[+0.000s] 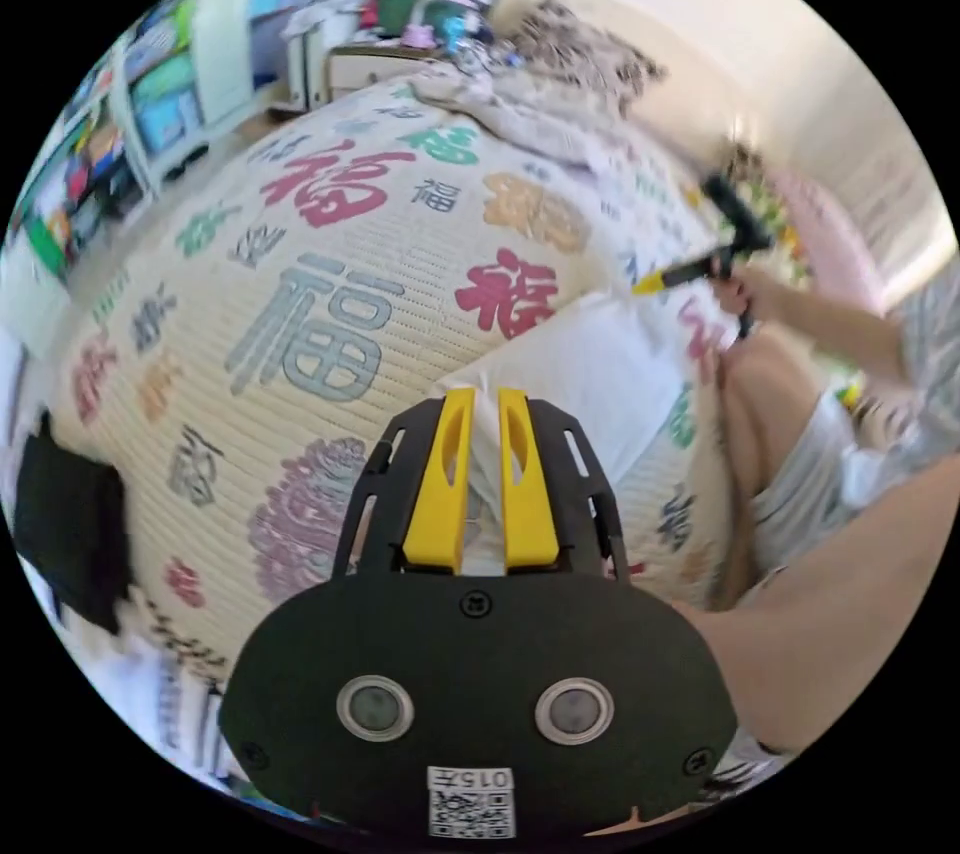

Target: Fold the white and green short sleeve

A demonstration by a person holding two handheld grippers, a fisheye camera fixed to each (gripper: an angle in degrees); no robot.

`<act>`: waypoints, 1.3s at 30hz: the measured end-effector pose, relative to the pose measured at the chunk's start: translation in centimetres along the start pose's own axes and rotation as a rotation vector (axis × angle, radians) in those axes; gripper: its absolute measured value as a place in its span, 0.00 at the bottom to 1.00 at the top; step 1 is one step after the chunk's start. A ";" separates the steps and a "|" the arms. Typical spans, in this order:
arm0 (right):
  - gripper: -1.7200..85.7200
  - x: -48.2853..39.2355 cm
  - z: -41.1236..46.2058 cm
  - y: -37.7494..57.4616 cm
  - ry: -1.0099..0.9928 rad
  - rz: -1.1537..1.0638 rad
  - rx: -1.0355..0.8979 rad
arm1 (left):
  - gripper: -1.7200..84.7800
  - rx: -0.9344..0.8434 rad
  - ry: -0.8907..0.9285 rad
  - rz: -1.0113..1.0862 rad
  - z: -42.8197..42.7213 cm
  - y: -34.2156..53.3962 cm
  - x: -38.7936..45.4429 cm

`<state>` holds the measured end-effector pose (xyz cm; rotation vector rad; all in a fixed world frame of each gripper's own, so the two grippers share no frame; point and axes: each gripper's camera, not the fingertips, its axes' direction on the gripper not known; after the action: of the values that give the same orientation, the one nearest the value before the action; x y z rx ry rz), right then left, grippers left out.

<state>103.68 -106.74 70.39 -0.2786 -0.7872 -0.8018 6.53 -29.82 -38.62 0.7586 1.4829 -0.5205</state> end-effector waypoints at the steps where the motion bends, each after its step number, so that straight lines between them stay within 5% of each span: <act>1: 0.12 0.2 0.2 0.0 0.010 0.001 -0.008 | 0.08 0.054 0.139 -0.119 -0.8 1.2 -3.4; 7: 0.14 1.7 3.1 -2.9 -0.044 0.055 0.004 | 0.11 0.047 0.495 -0.358 0.5 3.2 -14.5; 16: 0.05 2.1 6.1 -6.3 -0.073 0.120 -0.017 | 0.04 0.068 0.593 -0.403 -2.9 6.2 -22.6; 29: 0.17 1.2 10.0 -6.0 -0.190 0.006 -0.070 | 0.16 0.136 0.705 -0.432 -11.3 17.1 -30.1; 39: 0.15 -2.9 19.5 -10.8 -0.371 -0.161 -0.143 | 0.16 0.115 0.855 -0.358 -11.7 17.3 -30.5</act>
<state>84.30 -102.72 81.03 -0.5060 -1.1121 -0.9751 9.63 -13.88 -5.42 0.8585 2.4280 -0.5830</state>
